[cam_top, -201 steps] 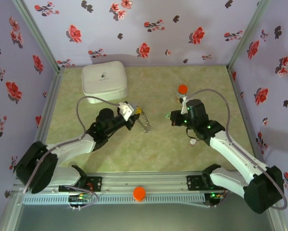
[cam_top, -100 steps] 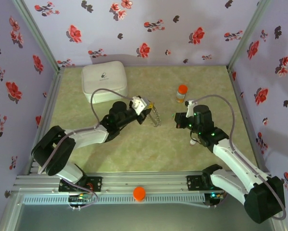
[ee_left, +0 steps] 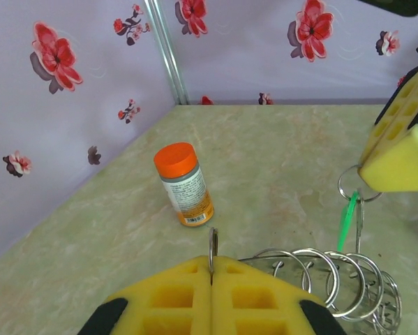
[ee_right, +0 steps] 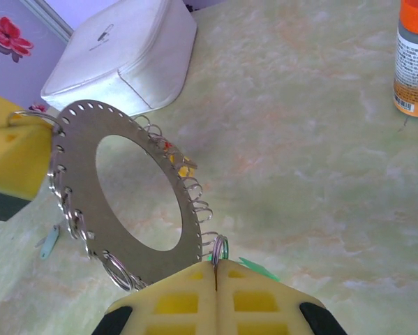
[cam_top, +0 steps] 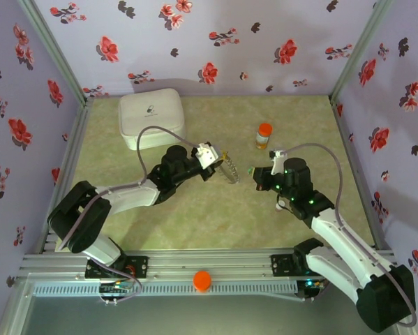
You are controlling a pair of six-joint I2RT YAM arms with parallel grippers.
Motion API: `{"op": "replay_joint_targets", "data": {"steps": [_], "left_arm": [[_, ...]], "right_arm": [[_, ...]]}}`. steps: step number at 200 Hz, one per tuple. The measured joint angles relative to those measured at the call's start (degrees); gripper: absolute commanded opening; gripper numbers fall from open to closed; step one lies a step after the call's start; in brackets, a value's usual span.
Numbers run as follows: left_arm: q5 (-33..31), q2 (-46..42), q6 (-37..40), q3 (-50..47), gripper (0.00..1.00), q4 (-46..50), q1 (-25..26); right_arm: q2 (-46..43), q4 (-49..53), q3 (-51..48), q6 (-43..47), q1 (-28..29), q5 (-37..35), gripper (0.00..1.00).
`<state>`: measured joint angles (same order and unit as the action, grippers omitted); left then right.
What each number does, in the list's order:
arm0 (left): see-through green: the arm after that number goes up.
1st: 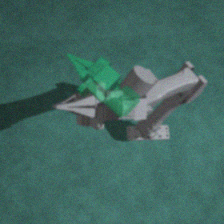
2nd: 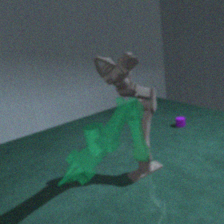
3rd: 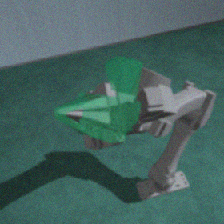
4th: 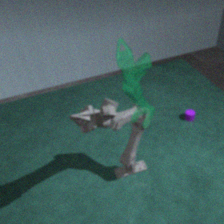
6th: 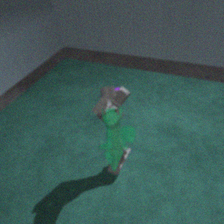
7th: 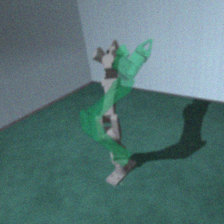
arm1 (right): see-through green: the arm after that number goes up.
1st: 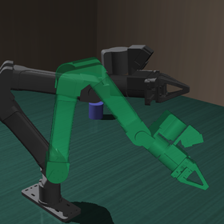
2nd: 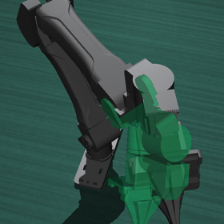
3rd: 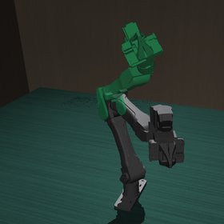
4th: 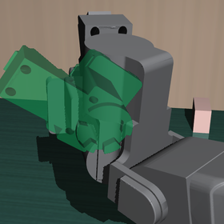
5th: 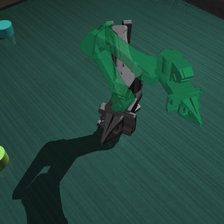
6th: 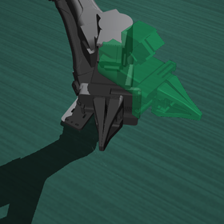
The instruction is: Put the keys on the keyring
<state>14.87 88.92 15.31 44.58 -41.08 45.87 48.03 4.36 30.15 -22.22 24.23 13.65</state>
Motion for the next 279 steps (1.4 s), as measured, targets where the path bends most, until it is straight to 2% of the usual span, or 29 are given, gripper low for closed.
{"op": "replay_joint_targets", "data": {"steps": [52, 141, 206, 279], "left_arm": [[0.44, -1.25, 1.64, -2.29, 0.00, -0.22, 0.07], [2.40, -3.17, 1.84, -6.40, 0.00, -2.40, 0.90], [5.77, -3.17, 1.18, -7.02, 0.00, -5.70, 1.55], [10.88, -3.85, -4.31, -7.19, 0.00, -4.22, 1.55]], "right_arm": [[-0.37, 1.14, 0.07, -0.02, 0.00, 1.29, 0.00], [1.46, 1.77, 3.63, 1.29, 0.07, 8.44, 0.00], [3.82, 1.95, 5.46, 3.82, 2.16, 13.20, 0.00], [3.78, 2.49, 6.62, 7.45, 6.80, 13.18, 0.00]]}}
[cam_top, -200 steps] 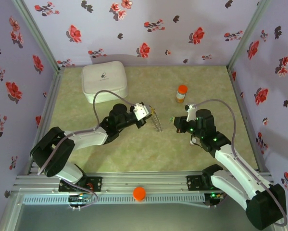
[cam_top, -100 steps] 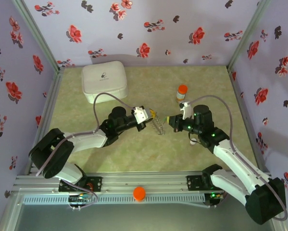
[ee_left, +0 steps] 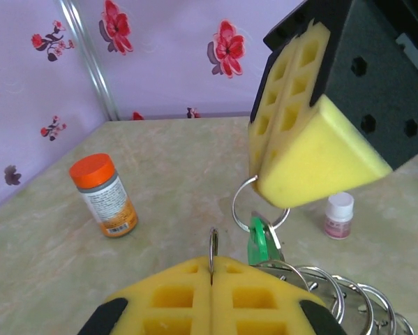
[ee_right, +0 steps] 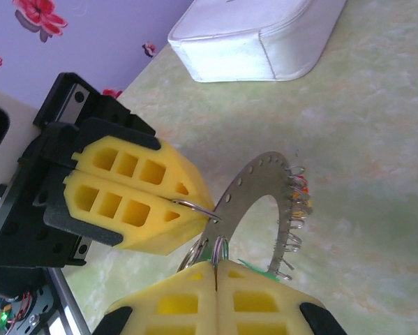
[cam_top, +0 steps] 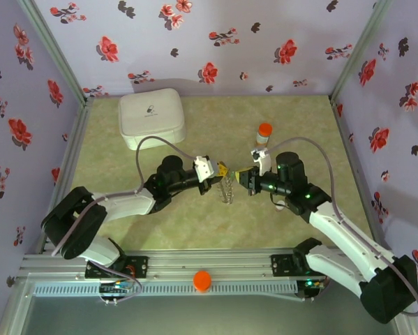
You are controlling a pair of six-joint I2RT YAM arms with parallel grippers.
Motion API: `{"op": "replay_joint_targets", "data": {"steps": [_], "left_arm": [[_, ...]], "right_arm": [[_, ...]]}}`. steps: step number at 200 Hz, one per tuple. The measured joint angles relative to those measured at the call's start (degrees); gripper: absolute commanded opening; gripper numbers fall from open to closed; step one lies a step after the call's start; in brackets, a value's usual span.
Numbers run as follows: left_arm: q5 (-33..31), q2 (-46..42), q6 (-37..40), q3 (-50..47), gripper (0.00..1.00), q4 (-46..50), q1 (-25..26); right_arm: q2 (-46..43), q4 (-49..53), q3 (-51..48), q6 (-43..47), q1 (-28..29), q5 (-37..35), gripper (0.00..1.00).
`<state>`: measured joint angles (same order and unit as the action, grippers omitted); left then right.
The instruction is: Put the keys on the keyring
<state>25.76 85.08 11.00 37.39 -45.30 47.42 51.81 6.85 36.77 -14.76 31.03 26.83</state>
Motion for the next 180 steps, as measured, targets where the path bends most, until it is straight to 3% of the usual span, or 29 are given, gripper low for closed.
{"op": "replay_joint_targets", "data": {"steps": [180], "left_arm": [[0.85, -2.23, -2.93, -0.07, 0.00, 4.00, 0.66]], "right_arm": [[-0.44, 0.81, 1.92, 3.87, 2.64, -0.94, 0.00]]}}
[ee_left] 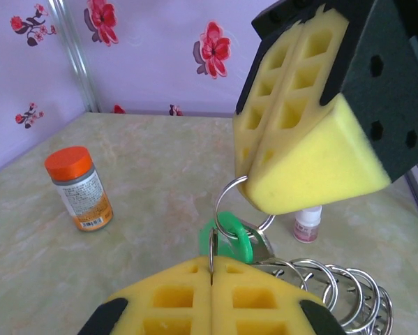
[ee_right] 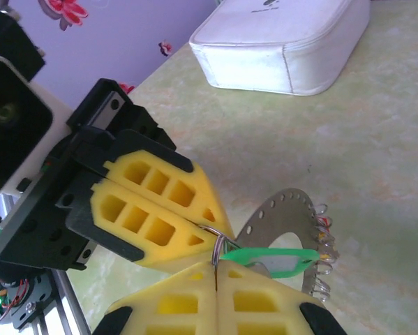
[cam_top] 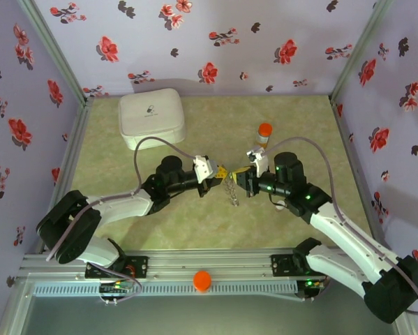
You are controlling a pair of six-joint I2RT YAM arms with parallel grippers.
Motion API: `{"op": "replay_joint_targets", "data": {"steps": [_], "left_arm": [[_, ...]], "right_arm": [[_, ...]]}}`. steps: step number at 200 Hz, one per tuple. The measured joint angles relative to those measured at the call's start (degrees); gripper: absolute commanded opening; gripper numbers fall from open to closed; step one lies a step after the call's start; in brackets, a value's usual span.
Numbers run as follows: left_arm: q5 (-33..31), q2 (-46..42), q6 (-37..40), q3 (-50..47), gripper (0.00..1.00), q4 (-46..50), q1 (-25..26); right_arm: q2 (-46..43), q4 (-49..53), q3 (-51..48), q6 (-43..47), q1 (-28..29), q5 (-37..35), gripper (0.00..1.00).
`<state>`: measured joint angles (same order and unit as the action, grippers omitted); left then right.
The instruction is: Put the keys on the keyring
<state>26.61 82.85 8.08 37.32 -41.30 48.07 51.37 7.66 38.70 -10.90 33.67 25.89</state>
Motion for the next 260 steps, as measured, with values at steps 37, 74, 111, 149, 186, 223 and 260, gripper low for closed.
{"op": "replay_joint_targets", "data": {"steps": [37, 74, 111, 149, 186, 223, 260], "left_arm": [[0.00, -0.02, 0.02, 0.00, 0.00, 0.20, 0.11], [-0.04, -0.02, 0.04, 0.00, 0.00, 0.33, 0.09], [-0.02, -0.13, 0.15, 0.00, 0.00, 0.37, 0.15], [-0.04, -0.42, 0.15, -0.04, 0.00, 0.39, 0.15], [-0.02, -1.97, 0.13, -1.09, 0.00, 0.26, 0.13], [-0.02, -2.25, -0.07, -1.09, 0.00, 0.31, 0.02], [-0.02, -2.25, -0.09, -1.09, 0.00, 1.11, -0.09]], "right_arm": [[0.94, -0.02, 1.33, 0.87, 0.15, 0.79, 0.00], [2.01, 1.27, 1.46, 1.92, 0.28, 0.70, 0.00], [2.40, 4.42, 2.75, 2.25, 0.63, -1.62, 0.00], [2.43, 4.66, 2.97, 1.86, 0.90, -3.65, 0.00], [2.64, 3.98, 2.97, 0.17, 1.20, -4.02, 0.00], [3.08, 3.10, 2.97, -0.26, 1.20, -4.28, 0.00], [3.87, 2.99, 2.97, -0.02, 1.29, -4.24, 0.00]]}}
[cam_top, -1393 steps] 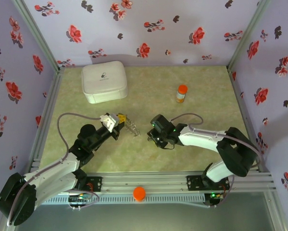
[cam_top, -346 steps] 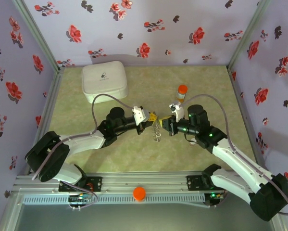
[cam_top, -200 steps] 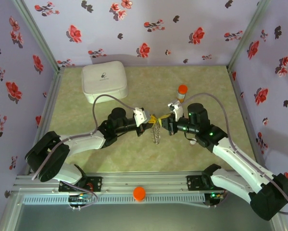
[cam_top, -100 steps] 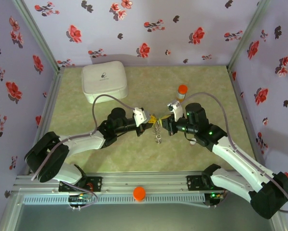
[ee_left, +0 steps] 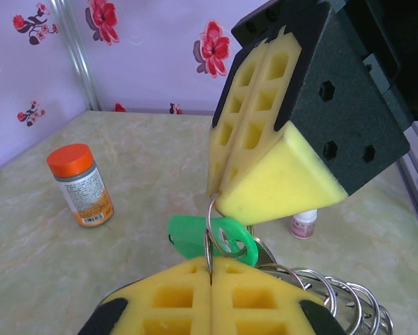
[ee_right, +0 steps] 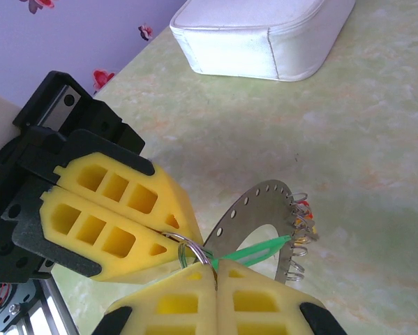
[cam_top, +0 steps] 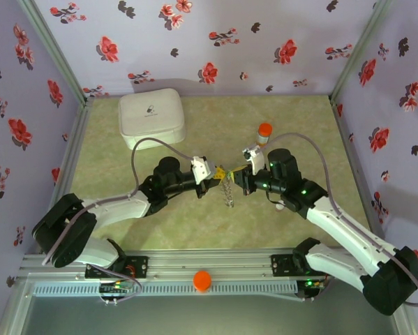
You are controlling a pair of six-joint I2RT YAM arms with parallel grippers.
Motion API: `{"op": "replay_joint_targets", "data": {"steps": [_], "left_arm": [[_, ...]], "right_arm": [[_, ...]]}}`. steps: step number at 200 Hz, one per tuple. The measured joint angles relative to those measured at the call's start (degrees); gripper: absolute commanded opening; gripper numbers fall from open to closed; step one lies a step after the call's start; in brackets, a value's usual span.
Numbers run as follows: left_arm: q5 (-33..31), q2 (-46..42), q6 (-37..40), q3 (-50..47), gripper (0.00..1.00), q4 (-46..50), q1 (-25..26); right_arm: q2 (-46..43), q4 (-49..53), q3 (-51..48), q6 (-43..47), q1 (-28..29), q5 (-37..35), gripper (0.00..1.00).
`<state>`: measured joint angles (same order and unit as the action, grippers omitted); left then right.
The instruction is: Put the keys on the keyring
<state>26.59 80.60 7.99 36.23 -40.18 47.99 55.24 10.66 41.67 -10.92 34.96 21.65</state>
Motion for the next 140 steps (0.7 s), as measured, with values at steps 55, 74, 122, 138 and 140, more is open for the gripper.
{"op": "replay_joint_targets", "data": {"steps": [55, 74, 122, 138, 140], "left_arm": [[-0.02, 0.00, 0.07, 0.00, 0.00, 1.49, 0.02], [-0.52, 0.00, 0.61, 0.00, 0.00, 1.75, 0.02], [-1.51, -0.46, 3.61, 0.02, 0.00, 2.62, 0.37], [-1.60, -0.90, 4.33, 0.02, 0.00, 2.73, 0.39], [-1.64, -0.94, 4.42, 0.02, 0.00, 2.75, 0.39]], "right_arm": [[0.98, 1.55, 0.48, 1.42, 0.31, -0.31, 0.00], [0.74, 2.14, 0.74, 2.01, 0.66, -1.01, 0.00], [-2.54, 3.89, 1.11, 4.74, 1.07, -6.23, 0.00], [-2.05, 5.95, 2.08, 6.36, 1.81, -9.11, 0.00], [-1.99, 6.14, 2.21, 6.54, 1.95, -9.55, 0.00]]}}
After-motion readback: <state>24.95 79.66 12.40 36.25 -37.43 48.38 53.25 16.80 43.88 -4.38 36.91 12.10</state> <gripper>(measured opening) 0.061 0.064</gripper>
